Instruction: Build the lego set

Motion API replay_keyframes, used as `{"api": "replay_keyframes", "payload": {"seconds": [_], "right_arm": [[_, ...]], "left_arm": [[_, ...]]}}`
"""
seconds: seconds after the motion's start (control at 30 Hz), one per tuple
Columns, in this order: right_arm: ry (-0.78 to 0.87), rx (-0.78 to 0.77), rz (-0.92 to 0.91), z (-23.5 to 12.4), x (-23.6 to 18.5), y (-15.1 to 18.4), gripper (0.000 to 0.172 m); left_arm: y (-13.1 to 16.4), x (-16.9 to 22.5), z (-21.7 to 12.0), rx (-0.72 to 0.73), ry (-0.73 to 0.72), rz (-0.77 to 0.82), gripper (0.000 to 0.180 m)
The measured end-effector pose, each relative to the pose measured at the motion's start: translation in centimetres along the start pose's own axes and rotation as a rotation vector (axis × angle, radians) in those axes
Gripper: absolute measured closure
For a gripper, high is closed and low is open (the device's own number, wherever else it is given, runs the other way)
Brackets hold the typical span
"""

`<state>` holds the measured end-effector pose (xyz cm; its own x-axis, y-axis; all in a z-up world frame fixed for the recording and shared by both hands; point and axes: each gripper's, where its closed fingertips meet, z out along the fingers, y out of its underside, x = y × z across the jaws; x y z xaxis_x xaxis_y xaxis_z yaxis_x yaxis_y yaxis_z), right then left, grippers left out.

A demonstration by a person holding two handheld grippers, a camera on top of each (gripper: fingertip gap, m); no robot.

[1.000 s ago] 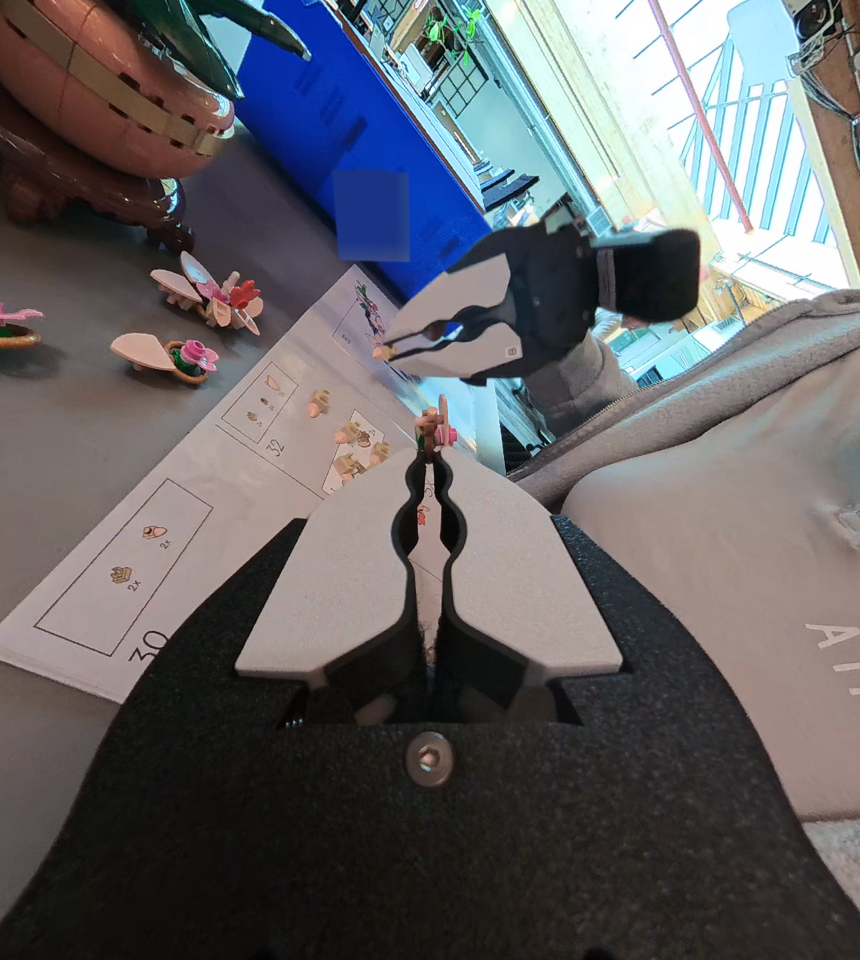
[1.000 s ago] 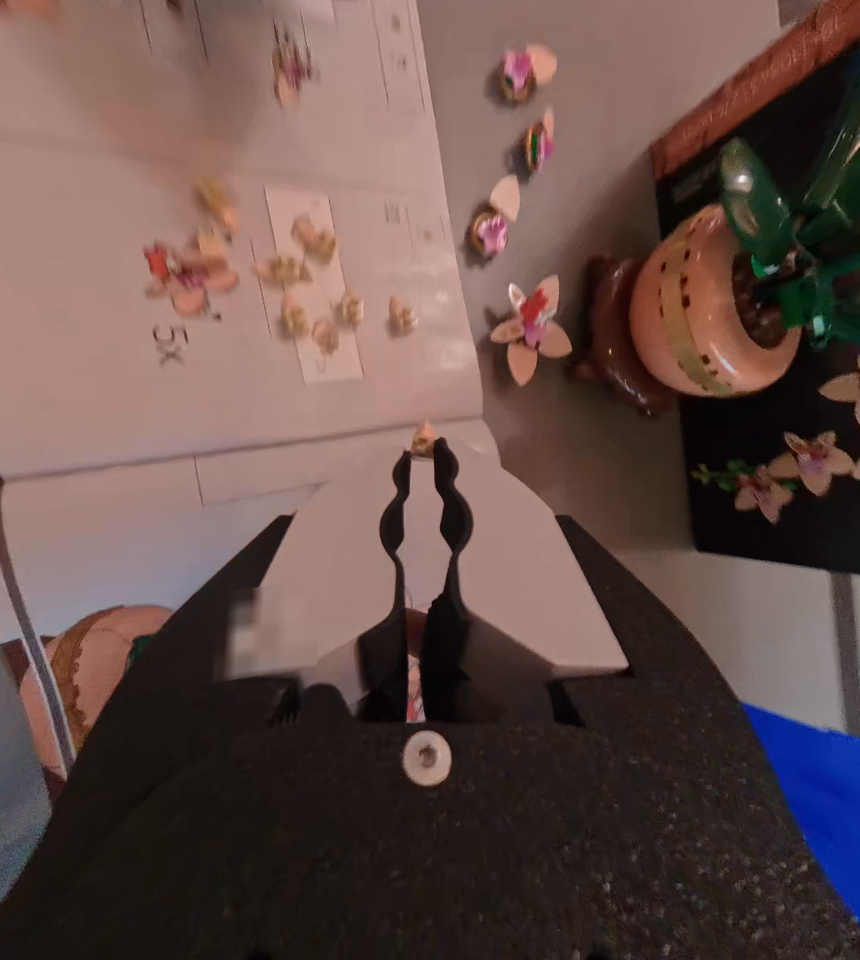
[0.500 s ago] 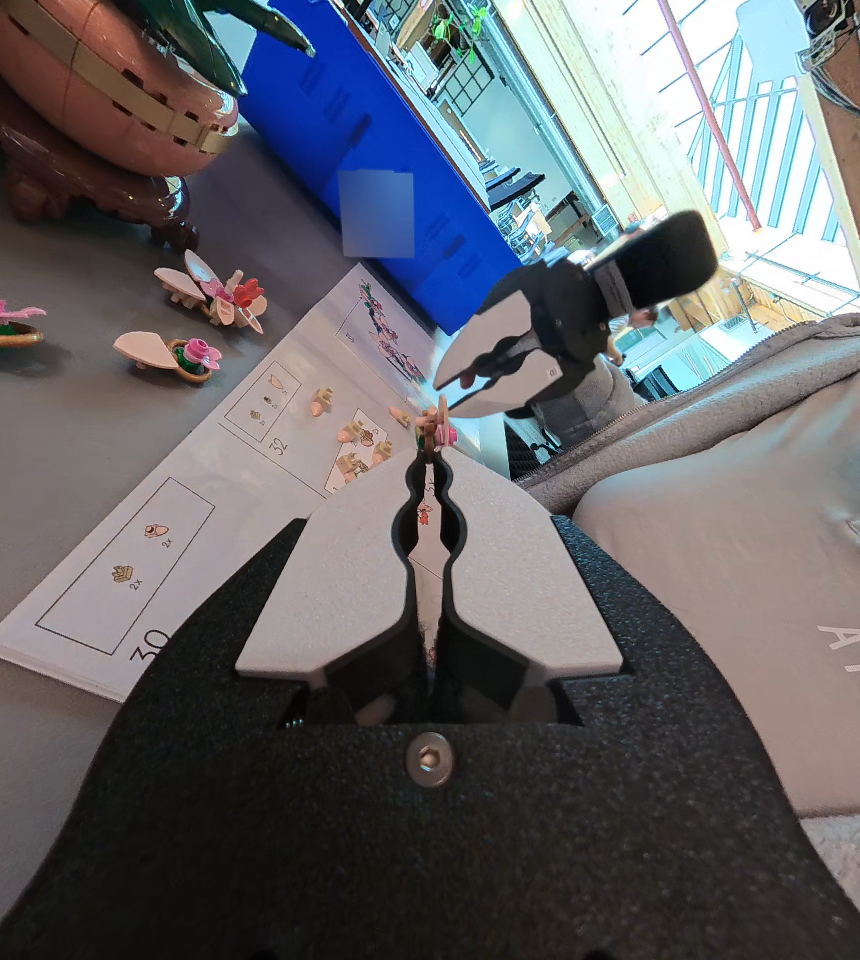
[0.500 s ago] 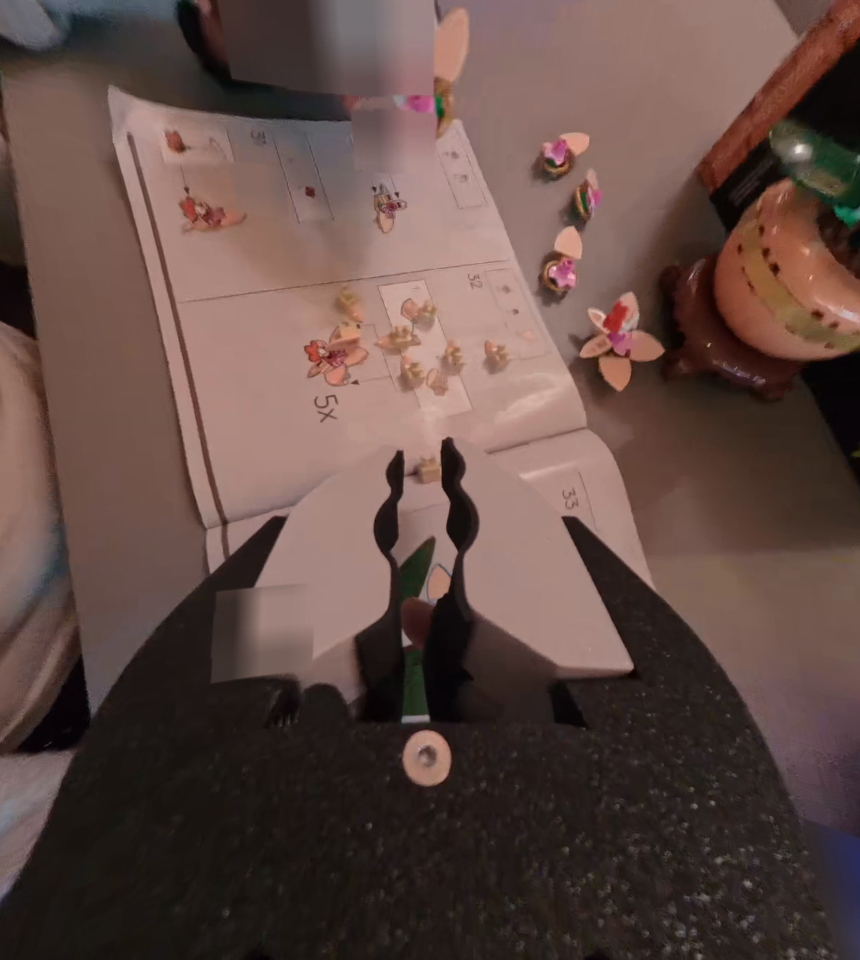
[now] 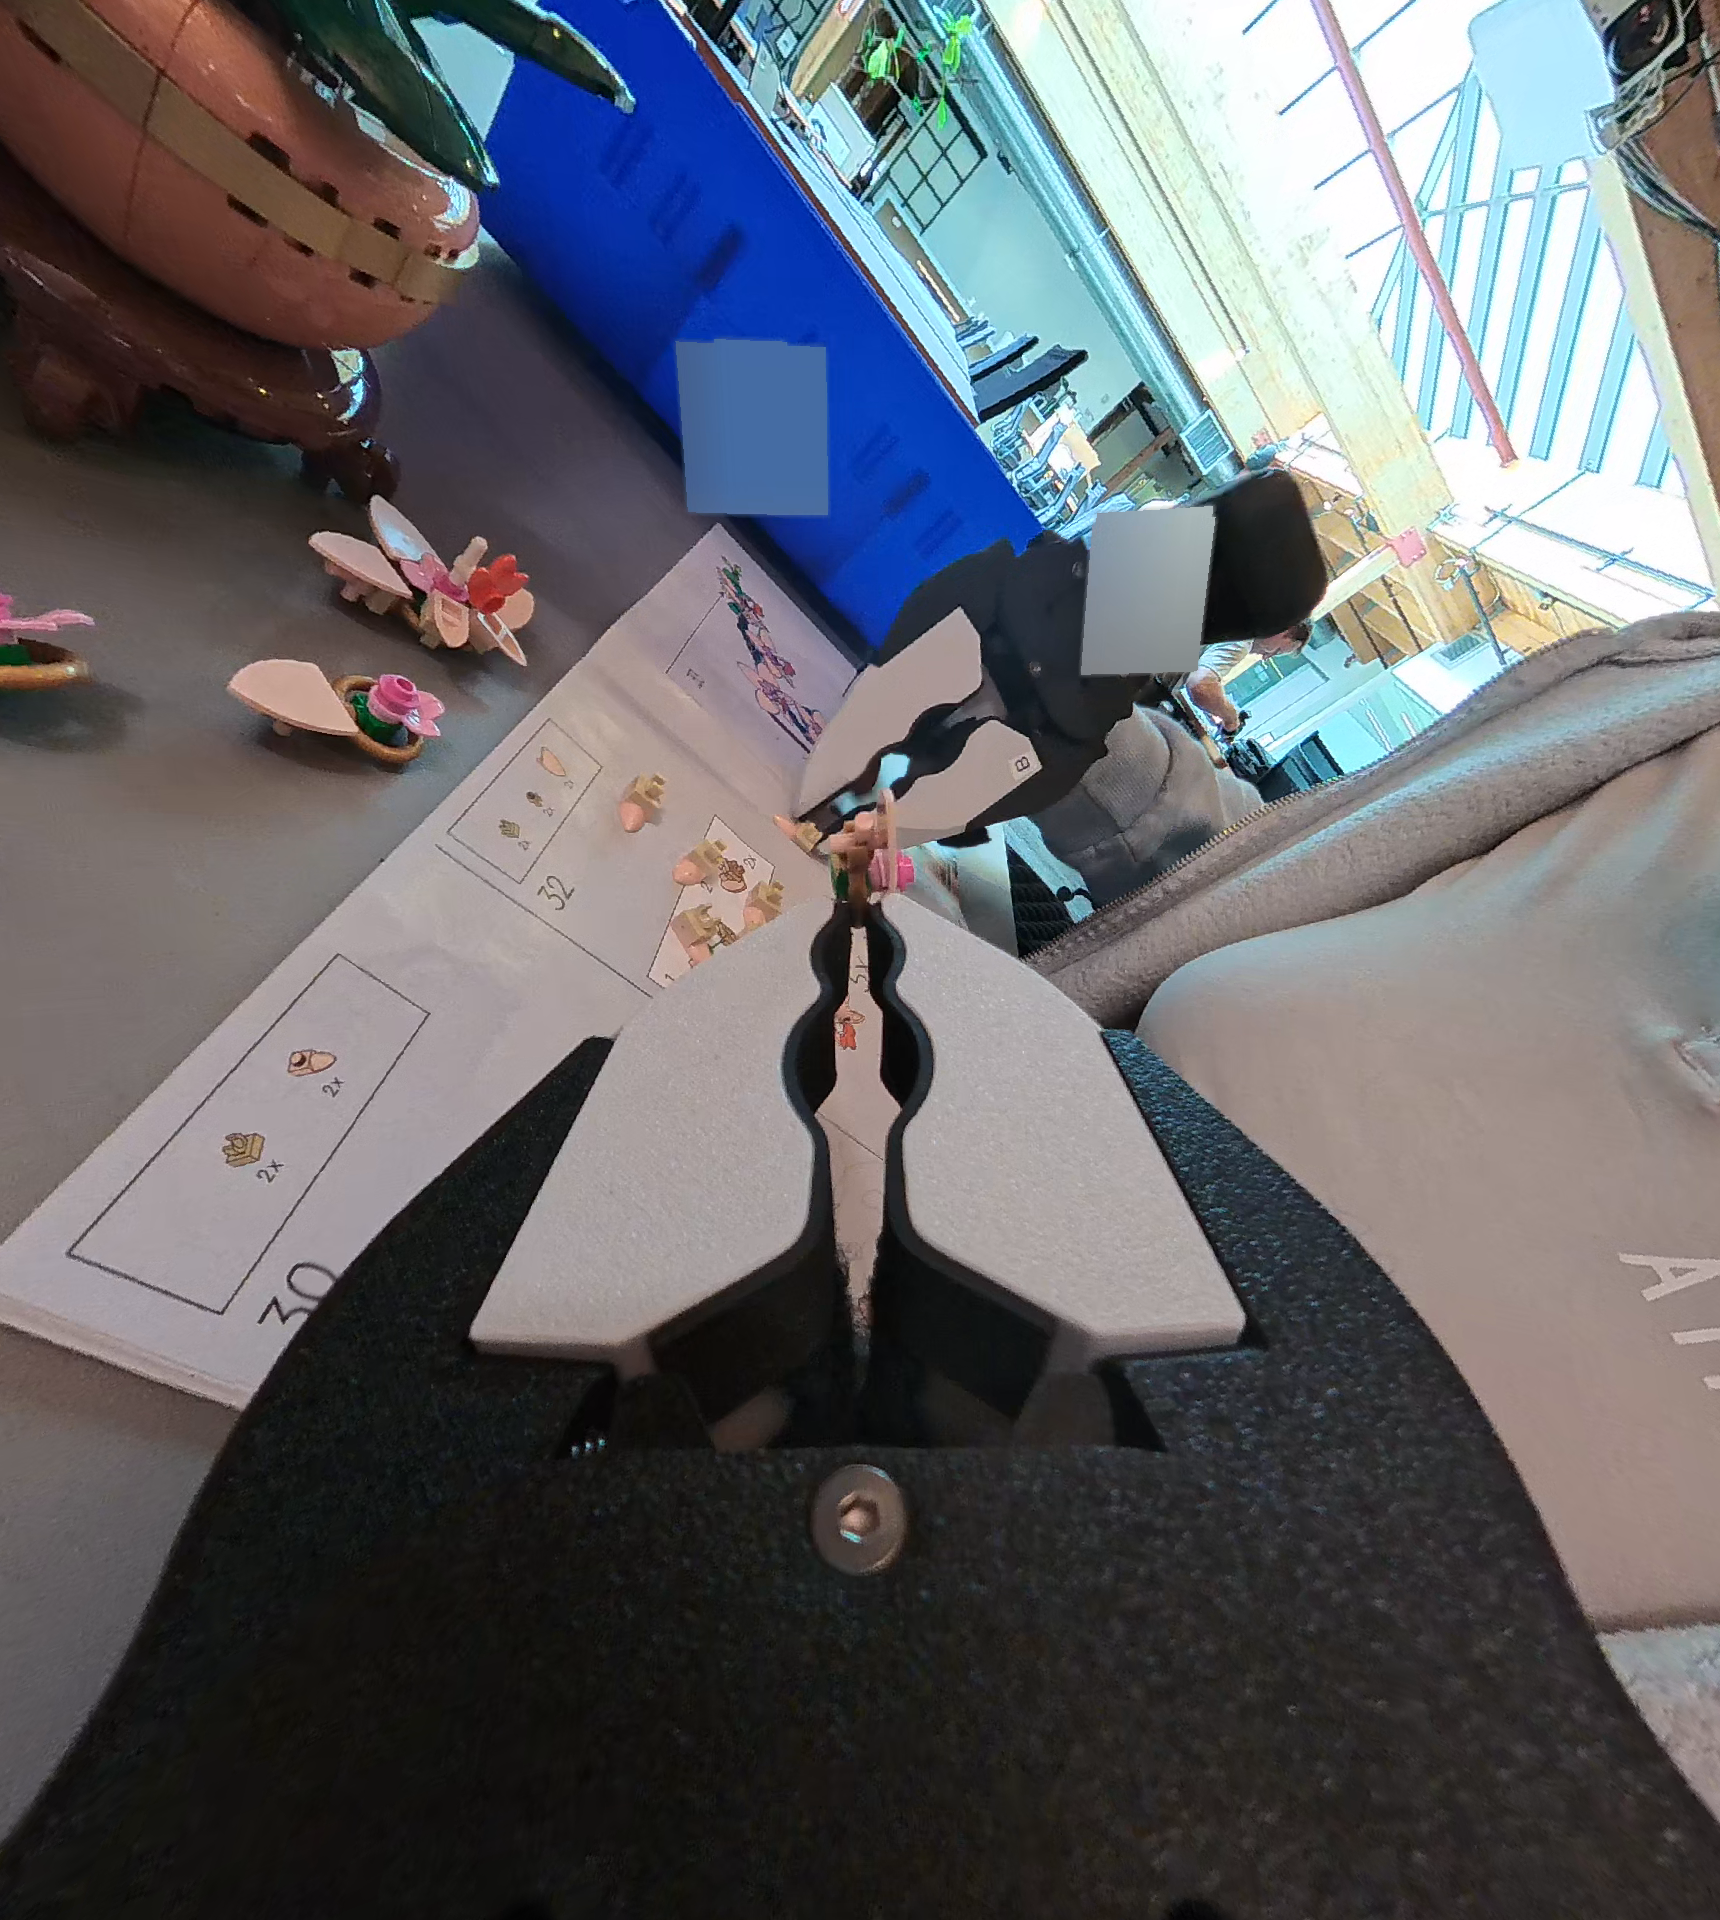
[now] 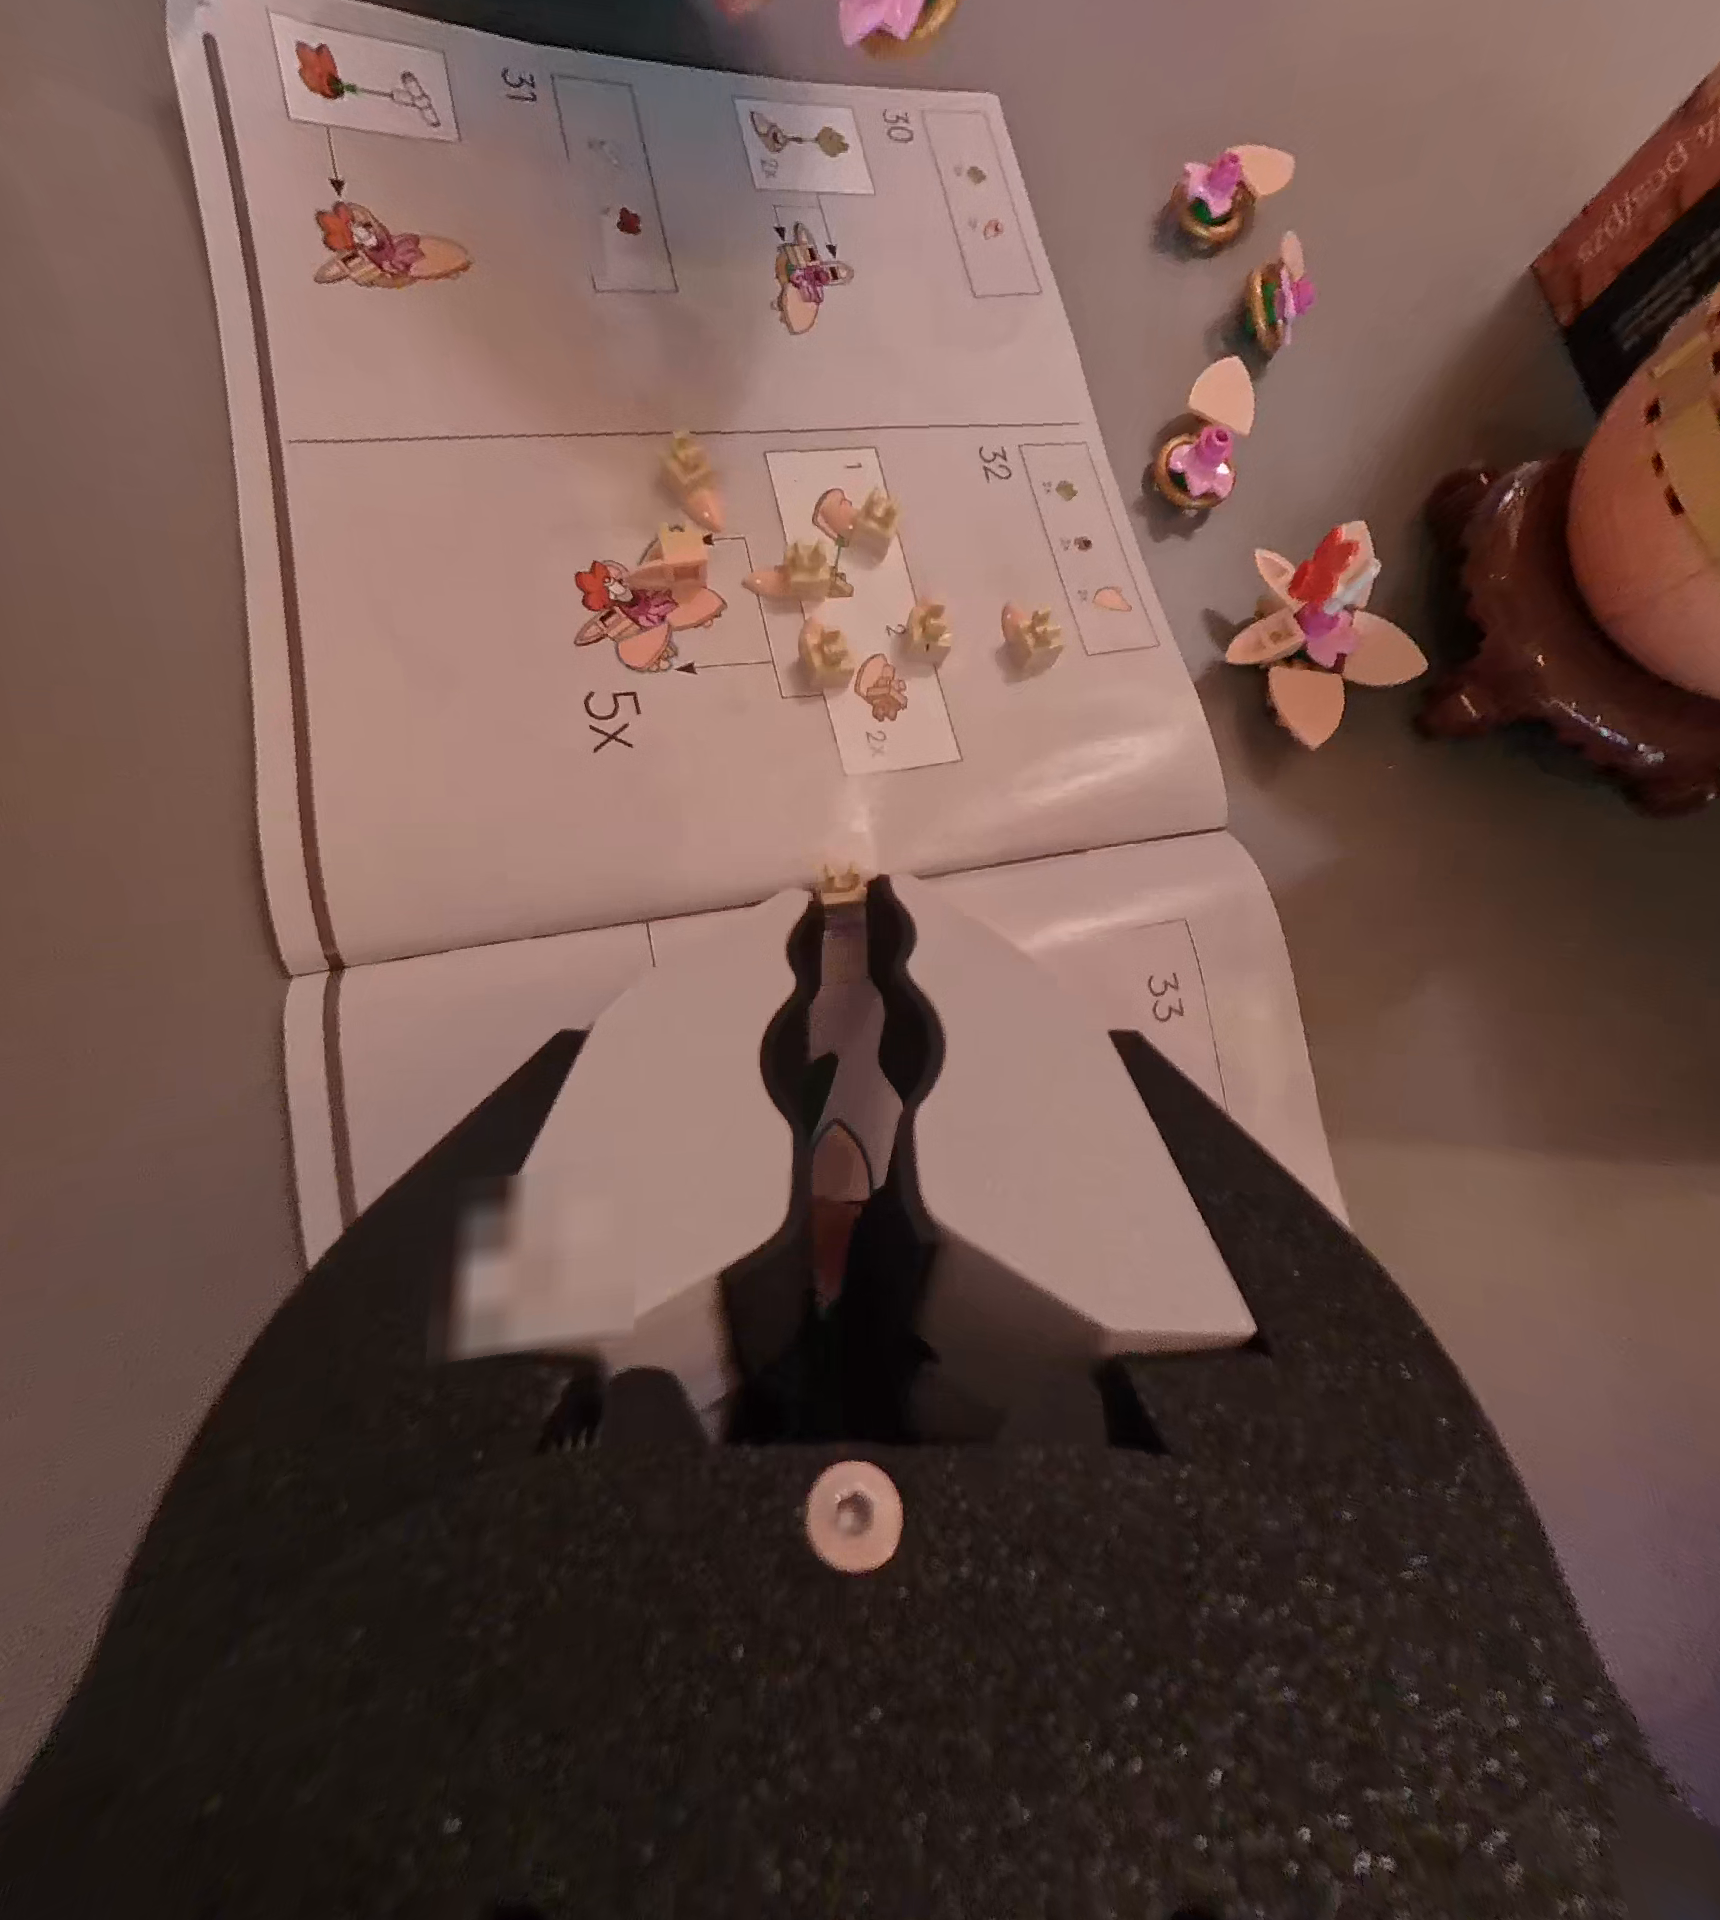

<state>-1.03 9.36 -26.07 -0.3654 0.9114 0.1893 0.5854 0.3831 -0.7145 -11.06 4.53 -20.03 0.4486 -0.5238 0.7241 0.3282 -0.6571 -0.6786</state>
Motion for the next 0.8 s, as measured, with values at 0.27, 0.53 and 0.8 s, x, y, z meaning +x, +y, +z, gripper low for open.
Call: {"api": "replay_keyframes", "payload": {"seconds": [0.27,0.53,0.8], "right_arm": [[-0.049,-0.377,-0.448,-1.6,0.9,-0.7,0.165],[-0.192,-0.698,-0.591,-0.9,-1.4,0.1,0.165],[-0.217,-0.423,-0.364,-0.9,-2.5,-1.9,0.151]], "left_arm": [[0.0,0.0,0.0,0.001,0.001,0.003,0.178],[0.0,0.3,0.0,0.002,0.011,0.01,0.178],[0.0,0.7,0.0,0.002,0.026,0.017,0.178]]}}
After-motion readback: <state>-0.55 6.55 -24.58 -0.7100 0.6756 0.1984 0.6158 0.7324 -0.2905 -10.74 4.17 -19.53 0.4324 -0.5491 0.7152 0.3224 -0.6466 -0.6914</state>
